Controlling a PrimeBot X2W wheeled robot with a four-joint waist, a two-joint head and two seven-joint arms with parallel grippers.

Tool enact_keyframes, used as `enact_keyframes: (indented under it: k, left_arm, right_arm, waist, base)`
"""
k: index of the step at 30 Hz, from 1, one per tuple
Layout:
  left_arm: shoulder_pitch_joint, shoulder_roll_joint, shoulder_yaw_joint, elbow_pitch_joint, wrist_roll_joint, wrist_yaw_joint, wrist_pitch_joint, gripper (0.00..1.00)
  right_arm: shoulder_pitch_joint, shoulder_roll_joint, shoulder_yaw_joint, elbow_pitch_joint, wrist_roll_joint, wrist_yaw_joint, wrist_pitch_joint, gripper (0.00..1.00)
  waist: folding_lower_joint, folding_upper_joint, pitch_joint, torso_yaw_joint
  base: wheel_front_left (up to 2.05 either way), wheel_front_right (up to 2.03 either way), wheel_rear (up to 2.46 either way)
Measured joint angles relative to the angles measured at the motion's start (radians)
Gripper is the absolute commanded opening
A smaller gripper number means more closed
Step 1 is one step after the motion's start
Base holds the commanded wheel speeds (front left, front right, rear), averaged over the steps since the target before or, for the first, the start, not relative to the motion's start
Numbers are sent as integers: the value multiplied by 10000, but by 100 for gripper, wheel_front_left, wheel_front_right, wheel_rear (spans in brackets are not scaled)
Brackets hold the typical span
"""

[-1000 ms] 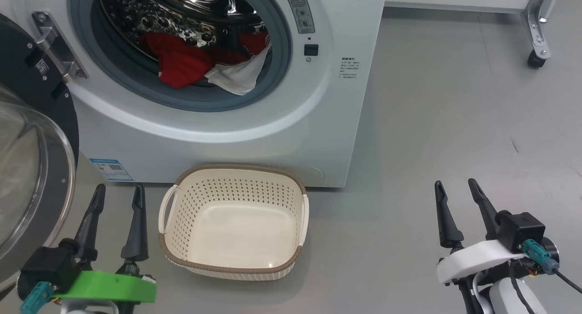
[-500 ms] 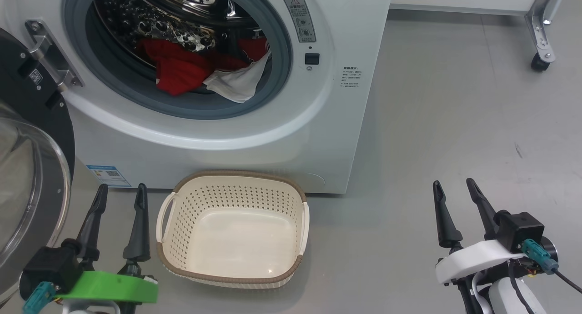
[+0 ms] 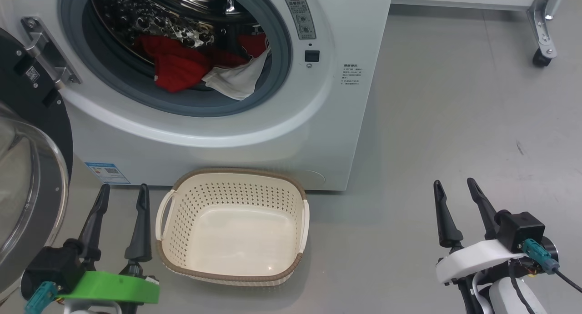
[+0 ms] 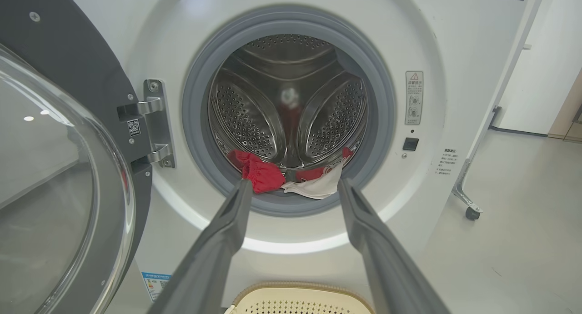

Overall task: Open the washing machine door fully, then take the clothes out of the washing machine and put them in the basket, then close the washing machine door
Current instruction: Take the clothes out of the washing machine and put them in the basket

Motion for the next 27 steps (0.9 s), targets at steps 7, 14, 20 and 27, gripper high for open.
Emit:
enact_keyframes:
  k: [7, 14, 20, 27]
  left_arm:
    - [-1, 0, -2, 0, 15, 0, 0, 100]
    - [-2, 0, -10, 2, 31, 0, 0, 100]
    - [-4, 0, 63, -31, 92, 0, 0, 100]
    - [-12, 8, 128, -94, 104, 0, 0, 100]
  right_arm:
    - [-2, 4, -15, -6, 0, 2, 0, 100]
    - [-5, 10, -31, -10, 0, 6, 0, 100]
    - [-39, 15, 8, -36, 0, 8, 0, 100]
    - [-222, 31, 79, -180, -2, 10, 0, 100]
  waist:
    - [0, 0, 55, 14]
    - [0, 0, 139, 19]
    - [0, 0, 221, 0]
    - [0, 0, 525, -132]
  base:
    - [0, 0, 0]
    - [0, 0, 0]
    - [0, 0, 0]
    - [0, 0, 0]
